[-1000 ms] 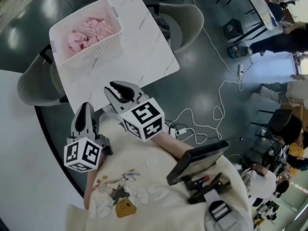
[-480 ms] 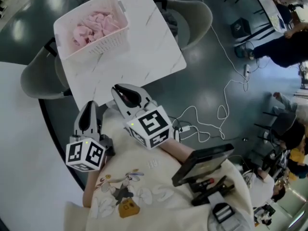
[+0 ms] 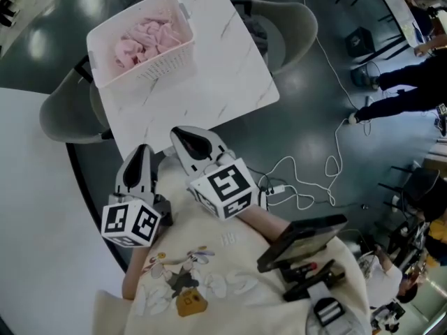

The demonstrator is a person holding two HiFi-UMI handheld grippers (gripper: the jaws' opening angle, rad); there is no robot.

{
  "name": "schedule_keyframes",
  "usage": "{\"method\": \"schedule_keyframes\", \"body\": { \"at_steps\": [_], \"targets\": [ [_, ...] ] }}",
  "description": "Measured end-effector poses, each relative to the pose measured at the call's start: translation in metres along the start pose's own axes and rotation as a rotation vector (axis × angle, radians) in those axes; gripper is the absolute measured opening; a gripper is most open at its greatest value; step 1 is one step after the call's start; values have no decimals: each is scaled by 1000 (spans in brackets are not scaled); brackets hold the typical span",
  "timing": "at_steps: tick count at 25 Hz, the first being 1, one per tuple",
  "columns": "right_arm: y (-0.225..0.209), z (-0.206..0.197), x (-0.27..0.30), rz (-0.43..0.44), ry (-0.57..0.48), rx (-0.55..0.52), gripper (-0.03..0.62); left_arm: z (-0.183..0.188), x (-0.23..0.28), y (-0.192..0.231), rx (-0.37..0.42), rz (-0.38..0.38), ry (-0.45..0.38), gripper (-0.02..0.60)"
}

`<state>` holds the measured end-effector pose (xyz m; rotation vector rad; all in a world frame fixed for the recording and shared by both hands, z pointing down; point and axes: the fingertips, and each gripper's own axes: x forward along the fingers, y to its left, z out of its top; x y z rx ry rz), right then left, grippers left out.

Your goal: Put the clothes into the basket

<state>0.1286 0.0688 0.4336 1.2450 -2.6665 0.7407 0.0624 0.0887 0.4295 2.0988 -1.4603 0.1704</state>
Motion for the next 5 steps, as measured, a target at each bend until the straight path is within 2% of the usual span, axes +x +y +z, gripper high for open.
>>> {"method": "schedule_keyframes", "body": {
  "at_steps": [5],
  "targets": [
    [-5,-1,-3,-9,-13,-3,8,0,2,-3,0,-8,-4,34]
  ]
}}
